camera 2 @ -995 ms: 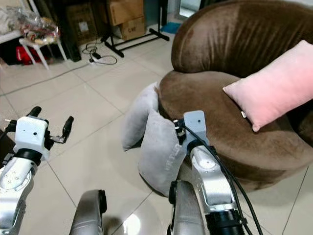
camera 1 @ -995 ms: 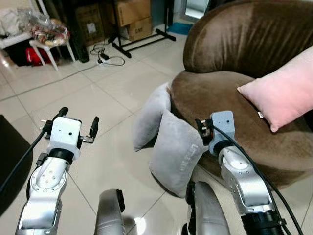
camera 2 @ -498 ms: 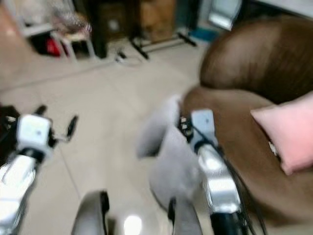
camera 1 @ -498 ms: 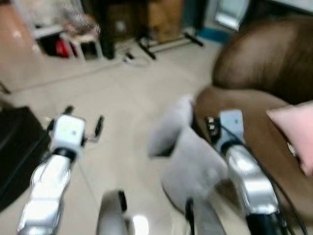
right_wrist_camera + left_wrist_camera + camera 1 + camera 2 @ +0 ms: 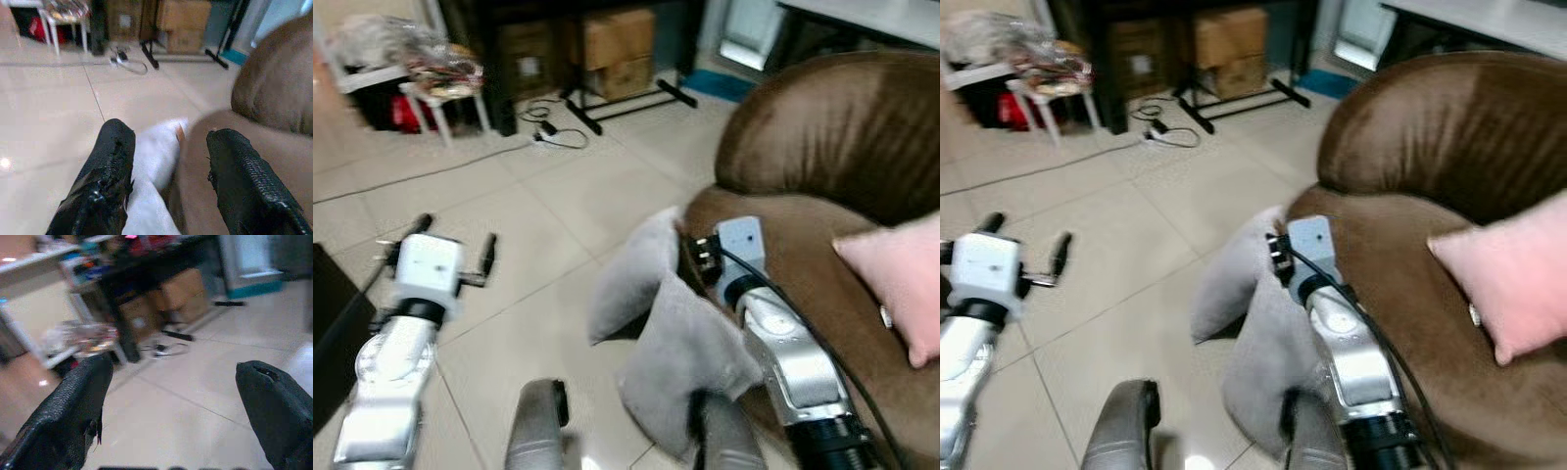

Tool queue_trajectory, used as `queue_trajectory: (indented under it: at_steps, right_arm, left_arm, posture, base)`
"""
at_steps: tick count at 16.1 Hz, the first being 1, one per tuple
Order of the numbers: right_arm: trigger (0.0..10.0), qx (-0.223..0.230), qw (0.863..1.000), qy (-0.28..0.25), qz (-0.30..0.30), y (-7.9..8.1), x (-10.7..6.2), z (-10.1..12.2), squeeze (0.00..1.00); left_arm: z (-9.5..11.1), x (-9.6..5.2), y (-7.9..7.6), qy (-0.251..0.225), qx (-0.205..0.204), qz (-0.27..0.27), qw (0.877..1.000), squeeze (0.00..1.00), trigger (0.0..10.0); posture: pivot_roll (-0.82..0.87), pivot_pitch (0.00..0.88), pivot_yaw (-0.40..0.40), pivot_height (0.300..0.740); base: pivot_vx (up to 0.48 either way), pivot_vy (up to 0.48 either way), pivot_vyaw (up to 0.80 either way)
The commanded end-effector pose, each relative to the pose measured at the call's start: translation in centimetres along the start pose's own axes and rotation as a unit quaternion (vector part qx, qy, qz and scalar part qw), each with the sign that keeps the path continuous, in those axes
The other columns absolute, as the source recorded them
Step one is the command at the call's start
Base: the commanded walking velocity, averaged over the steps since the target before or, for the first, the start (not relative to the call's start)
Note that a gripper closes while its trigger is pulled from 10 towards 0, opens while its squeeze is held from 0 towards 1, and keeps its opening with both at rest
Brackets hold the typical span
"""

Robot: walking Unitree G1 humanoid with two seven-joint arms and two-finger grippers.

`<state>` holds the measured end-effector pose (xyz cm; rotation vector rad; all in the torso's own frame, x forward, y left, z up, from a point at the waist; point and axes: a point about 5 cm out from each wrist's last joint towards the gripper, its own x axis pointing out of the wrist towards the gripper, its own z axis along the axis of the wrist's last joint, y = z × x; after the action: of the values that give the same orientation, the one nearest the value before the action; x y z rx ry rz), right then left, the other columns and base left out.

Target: Move the pillow to the sofa from floor

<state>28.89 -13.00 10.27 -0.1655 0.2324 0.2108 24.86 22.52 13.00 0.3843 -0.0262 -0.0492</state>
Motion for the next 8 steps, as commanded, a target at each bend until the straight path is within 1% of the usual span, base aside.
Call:
queue_trajectory:
  at_steps: [1,2,3,4,5,8]
  right_arm:
    - [10.0,0.009,1.000,0.016,-0.002,-0.5,-0.1,-0.7,0.48]
    - [10.0,0.009,1.000,0.019,-0.001,-0.6,0.0,-0.8,0.96]
    - [10.0,0.004,1.000,0.023,-0.007,-0.7,0.0,-1.0,0.91]
    - [10.0,0.021,0.999,0.032,-0.011,-0.8,0.2,-1.3,0.79]
    - [10.0,0.041,0.999,0.032,-0.010,-0.8,0.3,-1.5,0.00]
    - [10.0,0.038,0.999,0.032,0.007,-0.4,0.7,-1.7,0.00]
  left_arm:
    - [0.0,-0.1,0.0,0.002,0.007,-0.006,1.000,0.00,10.0]
    - [0.0,-0.1,0.0,0.003,0.008,-0.006,1.000,0.00,10.0]
    - [-0.1,-0.2,0.1,0.004,0.010,-0.007,1.000,0.00,10.0]
    - [-0.2,-0.3,0.2,0.005,0.012,-0.008,1.000,0.00,10.0]
    - [-0.2,-0.3,0.3,0.006,0.014,-0.007,1.000,0.00,10.0]
    - [-0.3,-0.4,0.5,0.009,0.019,-0.010,1.000,0.00,10.0]
  posture:
    - [0.01,0.000,-0.013,0.550]
    - [0.02,0.000,-0.018,0.550]
    - [0.02,0.000,-0.018,0.550]
    - [0.02,0.000,-0.017,0.550]
    - [0.03,0.000,-0.017,0.541]
    - [0.03,0.000,-0.017,0.511]
  base:
    - [0.000,0.000,0.00]
    - [0.000,0.000,0.00]
    - [0.000,0.000,0.00]
    - [0.000,0.000,0.00]
    - [0.000,0.000,0.00]
    - [0.000,0.000,0.00]
